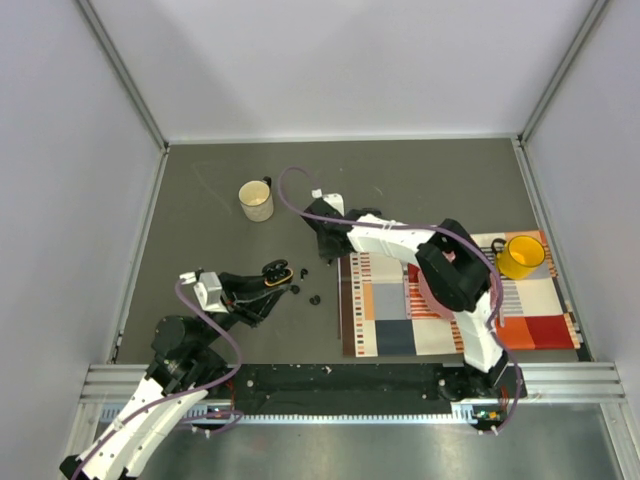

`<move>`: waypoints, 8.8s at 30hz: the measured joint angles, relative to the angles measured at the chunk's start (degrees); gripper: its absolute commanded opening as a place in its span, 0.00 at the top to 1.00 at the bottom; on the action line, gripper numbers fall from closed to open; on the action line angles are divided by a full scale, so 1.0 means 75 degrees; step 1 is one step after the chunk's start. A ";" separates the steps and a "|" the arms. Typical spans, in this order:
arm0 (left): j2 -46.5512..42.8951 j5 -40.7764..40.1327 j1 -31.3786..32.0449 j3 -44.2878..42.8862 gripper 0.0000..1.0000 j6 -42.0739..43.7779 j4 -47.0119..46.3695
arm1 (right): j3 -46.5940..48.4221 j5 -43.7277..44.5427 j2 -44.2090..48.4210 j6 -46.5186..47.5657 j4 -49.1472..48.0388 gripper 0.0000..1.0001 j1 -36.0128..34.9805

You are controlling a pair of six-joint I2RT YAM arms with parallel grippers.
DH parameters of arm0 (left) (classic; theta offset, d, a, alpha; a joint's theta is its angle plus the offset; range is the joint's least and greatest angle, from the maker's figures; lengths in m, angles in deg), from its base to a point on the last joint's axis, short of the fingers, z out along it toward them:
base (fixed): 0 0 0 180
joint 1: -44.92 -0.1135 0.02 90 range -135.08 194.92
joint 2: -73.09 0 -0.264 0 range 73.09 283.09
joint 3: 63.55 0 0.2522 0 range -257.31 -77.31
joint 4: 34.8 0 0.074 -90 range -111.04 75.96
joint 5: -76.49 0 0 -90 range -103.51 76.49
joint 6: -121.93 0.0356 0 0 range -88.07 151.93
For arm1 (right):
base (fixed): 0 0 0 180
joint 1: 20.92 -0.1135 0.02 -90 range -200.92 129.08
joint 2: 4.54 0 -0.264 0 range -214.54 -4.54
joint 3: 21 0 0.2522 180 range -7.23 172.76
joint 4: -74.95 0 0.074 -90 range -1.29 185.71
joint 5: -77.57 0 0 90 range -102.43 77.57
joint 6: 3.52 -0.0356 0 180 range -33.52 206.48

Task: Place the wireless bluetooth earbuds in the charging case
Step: Place the earbud in the charging case, then adjust the earbud with the charging case.

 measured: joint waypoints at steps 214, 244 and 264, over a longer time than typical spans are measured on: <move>0.1230 -0.0035 0.0032 0.0455 1.00 0.1037 -0.3212 | -0.4468 -0.6441 0.6219 -0.3162 -0.5942 0.26 -0.0437; 0.1778 0.0221 0.0032 0.0370 1.00 0.0994 -0.3538 | -0.4468 -0.6764 0.5534 -0.4100 -0.7006 0.65 -0.0423; 0.1993 0.0181 0.0003 0.0341 0.93 0.0825 -0.3421 | -0.4366 -0.6682 0.5537 -0.3620 -0.6580 0.81 -0.0376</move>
